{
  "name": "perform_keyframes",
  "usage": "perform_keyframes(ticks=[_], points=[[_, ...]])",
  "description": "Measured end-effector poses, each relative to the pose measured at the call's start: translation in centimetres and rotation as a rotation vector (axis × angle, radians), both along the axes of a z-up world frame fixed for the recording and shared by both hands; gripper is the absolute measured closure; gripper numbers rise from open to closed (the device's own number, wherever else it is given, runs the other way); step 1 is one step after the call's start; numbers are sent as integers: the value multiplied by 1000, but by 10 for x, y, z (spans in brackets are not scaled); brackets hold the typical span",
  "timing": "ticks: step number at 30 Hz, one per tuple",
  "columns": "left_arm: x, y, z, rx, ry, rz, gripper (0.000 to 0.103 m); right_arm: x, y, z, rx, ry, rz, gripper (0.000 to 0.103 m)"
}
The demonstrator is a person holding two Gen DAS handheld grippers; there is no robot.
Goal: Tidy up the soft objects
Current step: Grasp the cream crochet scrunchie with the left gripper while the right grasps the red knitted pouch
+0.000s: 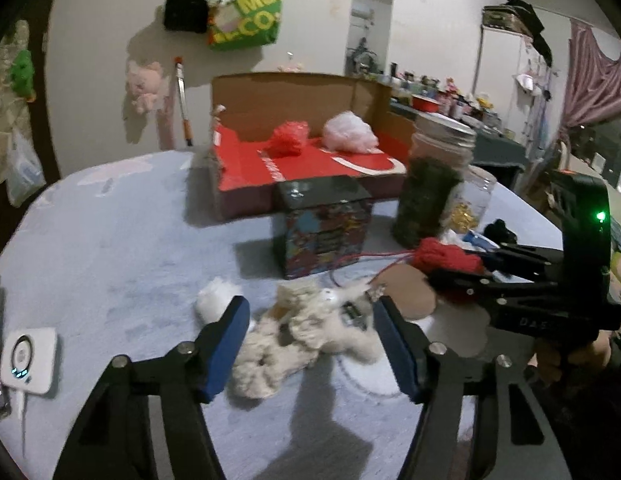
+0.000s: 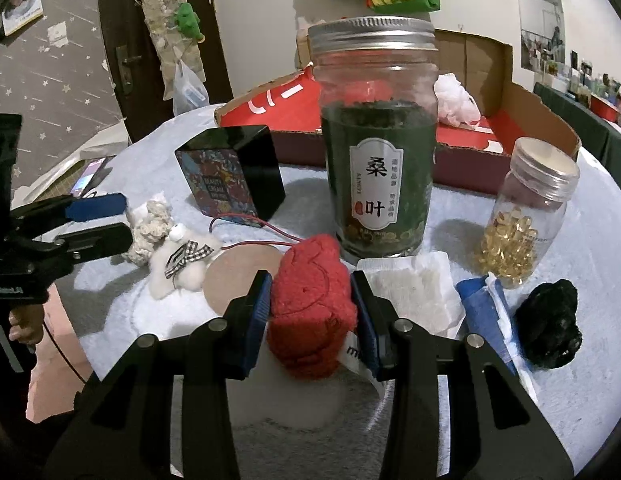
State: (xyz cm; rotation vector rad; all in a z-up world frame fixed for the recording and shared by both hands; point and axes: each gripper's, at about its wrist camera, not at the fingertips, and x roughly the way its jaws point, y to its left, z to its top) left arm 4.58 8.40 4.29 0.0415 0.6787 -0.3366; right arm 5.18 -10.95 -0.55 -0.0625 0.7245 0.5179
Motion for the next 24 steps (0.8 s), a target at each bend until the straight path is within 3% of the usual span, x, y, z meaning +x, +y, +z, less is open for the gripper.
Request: perform_keyframes(ticks=[4,7,8,10,12,15,24], points=[[16,-5,-14,49,52,15,46,-1,0,-1,-10,-1,4,65],[23,1,-22,41,78,41,49,-1,0,-2,-11,9,11,67],[24,2,-22,31,81,40,53,-1,0,-3,-9,11,16,69],[23,2,-21,18,85,35,77,-4,-2,-2,10,2,19,72],[20,0,-17,17,81,36,82,-10,-4,4,15,-34,8,72],[15,-6,-6,18,53,30,83,-19,-16,21,41,-93,-14,72],[13,-41,24,-20,2,-45,83,-26,-50,42,90,-92,-46,72]])
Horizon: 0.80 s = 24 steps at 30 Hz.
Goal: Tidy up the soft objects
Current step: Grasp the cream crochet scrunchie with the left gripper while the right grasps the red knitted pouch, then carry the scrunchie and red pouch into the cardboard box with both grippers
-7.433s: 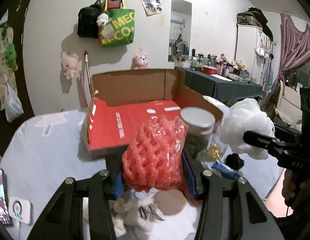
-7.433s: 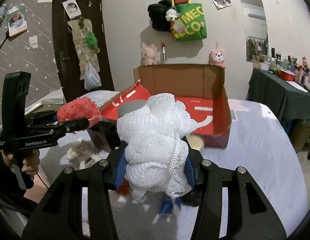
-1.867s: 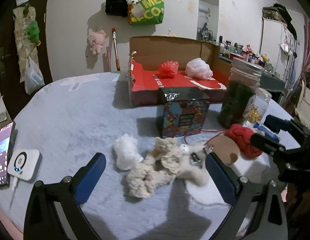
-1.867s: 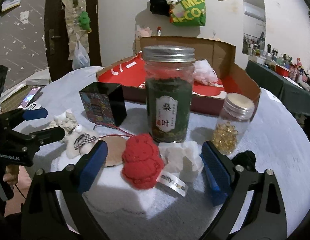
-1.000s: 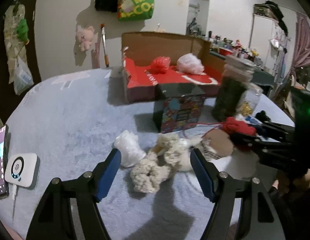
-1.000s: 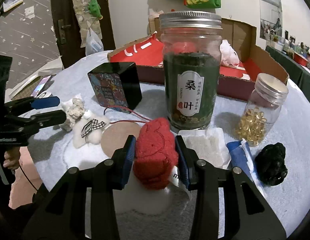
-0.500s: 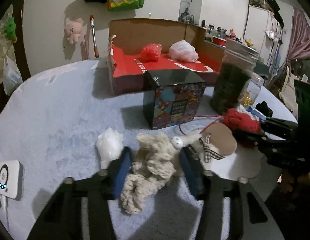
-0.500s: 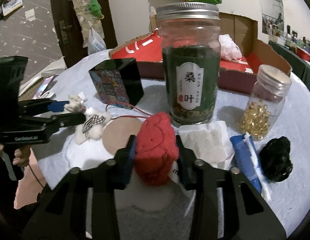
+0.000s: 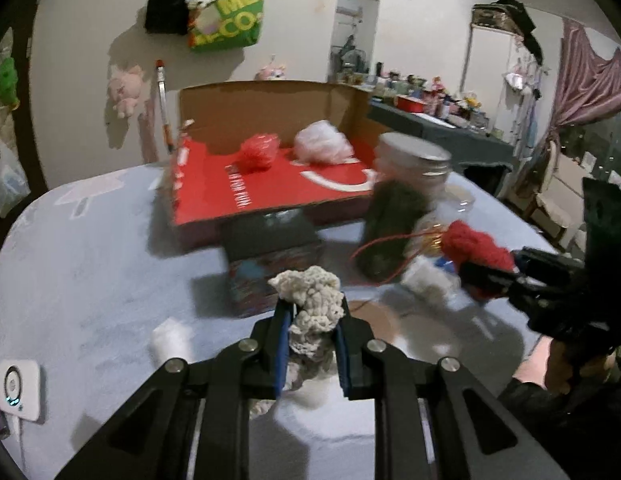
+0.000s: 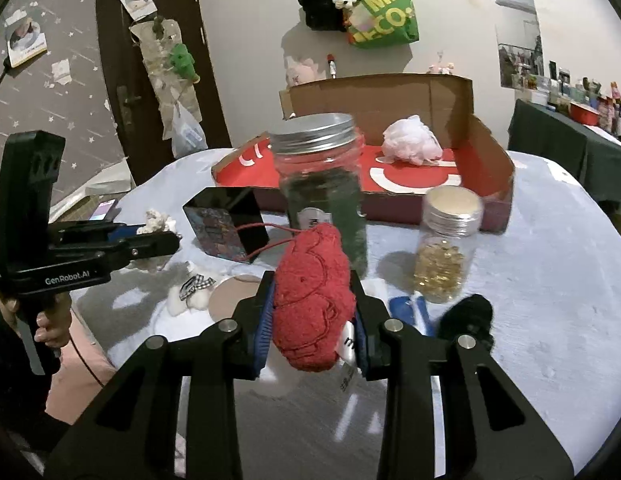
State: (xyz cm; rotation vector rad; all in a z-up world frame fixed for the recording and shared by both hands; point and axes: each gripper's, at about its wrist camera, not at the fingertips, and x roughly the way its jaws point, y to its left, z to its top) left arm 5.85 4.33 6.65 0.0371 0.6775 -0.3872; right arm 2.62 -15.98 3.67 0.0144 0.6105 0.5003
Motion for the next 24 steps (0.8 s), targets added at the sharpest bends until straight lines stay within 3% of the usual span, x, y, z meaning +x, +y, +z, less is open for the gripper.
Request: perform_keyframes(ticks=[11,24], points=[[24,-46,-13,-28,66,-93,83,10,-24,-4,19,49,-25,72],[31,-44,-21,-39,121,-77,83,18,-26,-11,17,79,-25,72]])
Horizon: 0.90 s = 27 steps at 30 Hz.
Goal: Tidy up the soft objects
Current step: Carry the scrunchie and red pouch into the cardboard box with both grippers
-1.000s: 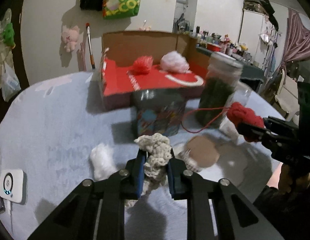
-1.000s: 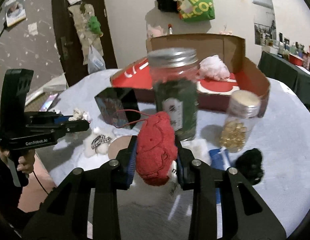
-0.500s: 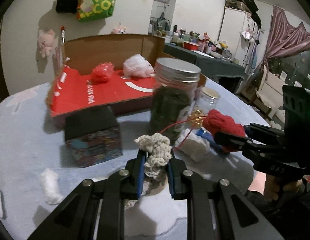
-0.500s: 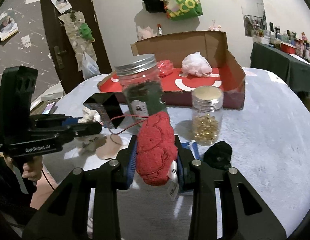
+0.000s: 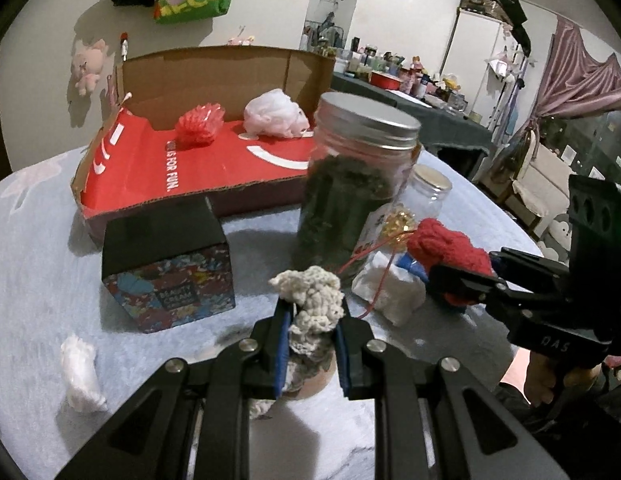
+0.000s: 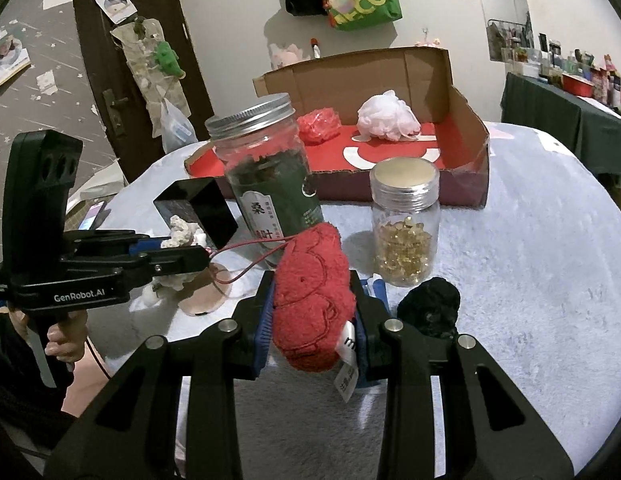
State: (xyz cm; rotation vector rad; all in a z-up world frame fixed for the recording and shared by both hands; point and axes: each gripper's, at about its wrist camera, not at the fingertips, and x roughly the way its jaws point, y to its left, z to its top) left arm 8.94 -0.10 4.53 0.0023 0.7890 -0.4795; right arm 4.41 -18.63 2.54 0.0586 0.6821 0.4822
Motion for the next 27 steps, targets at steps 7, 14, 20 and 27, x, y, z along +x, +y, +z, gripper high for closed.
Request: perform_keyframes(ticks=[7,14,20,27], points=[[6,23,0,-17,88,37,83,4,-11,4,-4,43,-28,72],[7,54,3,-29,133,86,83,8,-34,9,7,70,-79,72],[10,76,16,-36,153,119,84,12,-51,12,11,85,-107,72],[21,101,18,6,189,156,84,17,-65,13,36,122,-116,72]])
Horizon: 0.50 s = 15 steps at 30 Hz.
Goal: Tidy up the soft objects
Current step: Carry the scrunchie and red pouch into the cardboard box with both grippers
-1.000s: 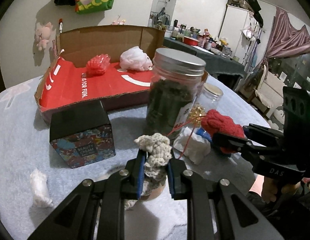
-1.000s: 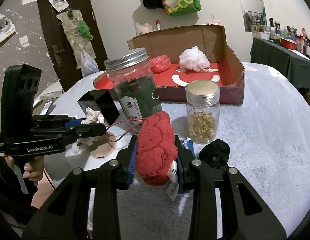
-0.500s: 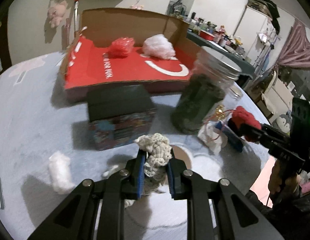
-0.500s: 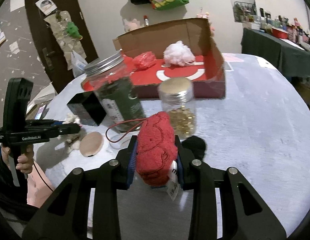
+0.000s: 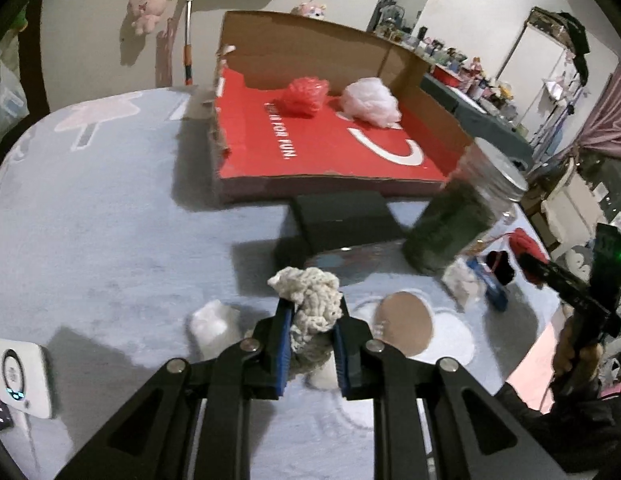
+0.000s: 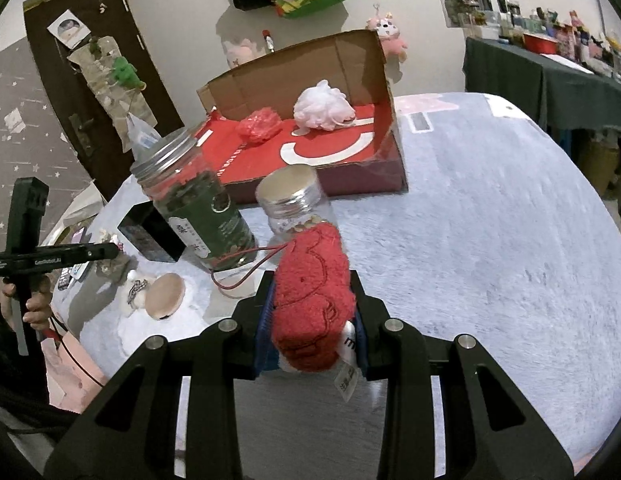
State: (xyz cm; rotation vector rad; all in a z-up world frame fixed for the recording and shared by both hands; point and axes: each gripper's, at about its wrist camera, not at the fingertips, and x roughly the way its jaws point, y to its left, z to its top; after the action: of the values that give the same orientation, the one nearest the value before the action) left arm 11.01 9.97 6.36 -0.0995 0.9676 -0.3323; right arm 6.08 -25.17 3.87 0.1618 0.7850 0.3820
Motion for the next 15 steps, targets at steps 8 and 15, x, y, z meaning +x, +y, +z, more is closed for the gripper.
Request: perform_keyframes(ticks=[8,15], points=[[12,16,0,76,17,-5,84,4,-18,4,-40,20,-35,72],[28,22,-5,84,21,-38,84,19,-28,10,-87,16,-19,72]])
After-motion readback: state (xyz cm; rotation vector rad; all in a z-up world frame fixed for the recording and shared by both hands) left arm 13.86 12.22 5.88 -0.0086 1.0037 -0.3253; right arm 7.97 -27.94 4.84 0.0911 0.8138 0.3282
